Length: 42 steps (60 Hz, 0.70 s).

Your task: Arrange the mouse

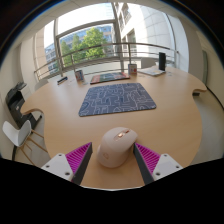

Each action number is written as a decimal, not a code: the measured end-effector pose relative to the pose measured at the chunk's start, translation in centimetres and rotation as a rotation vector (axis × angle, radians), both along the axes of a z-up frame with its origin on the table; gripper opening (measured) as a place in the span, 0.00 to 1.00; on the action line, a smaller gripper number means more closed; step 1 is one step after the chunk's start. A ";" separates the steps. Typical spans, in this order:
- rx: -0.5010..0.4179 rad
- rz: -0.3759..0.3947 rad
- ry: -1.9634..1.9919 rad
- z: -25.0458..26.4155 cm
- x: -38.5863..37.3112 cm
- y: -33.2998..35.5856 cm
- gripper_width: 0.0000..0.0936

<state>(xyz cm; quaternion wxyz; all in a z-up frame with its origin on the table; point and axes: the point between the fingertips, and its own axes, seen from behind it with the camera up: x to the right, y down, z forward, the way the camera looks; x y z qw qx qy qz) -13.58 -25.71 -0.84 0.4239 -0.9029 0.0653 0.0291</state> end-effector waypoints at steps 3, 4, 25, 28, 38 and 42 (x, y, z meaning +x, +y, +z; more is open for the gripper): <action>0.003 -0.002 0.003 -0.1 0.1 1.0 0.90; 0.006 -0.001 0.002 0.0 0.2 1.3 0.90; 0.017 -0.006 -0.142 -0.8 1.5 4.9 0.49; 0.003 -0.004 -0.158 -0.7 1.6 5.0 0.46; 0.032 -0.031 -0.164 4.1 1.3 5.5 0.44; 0.091 -0.047 -0.154 8.9 1.1 6.9 0.44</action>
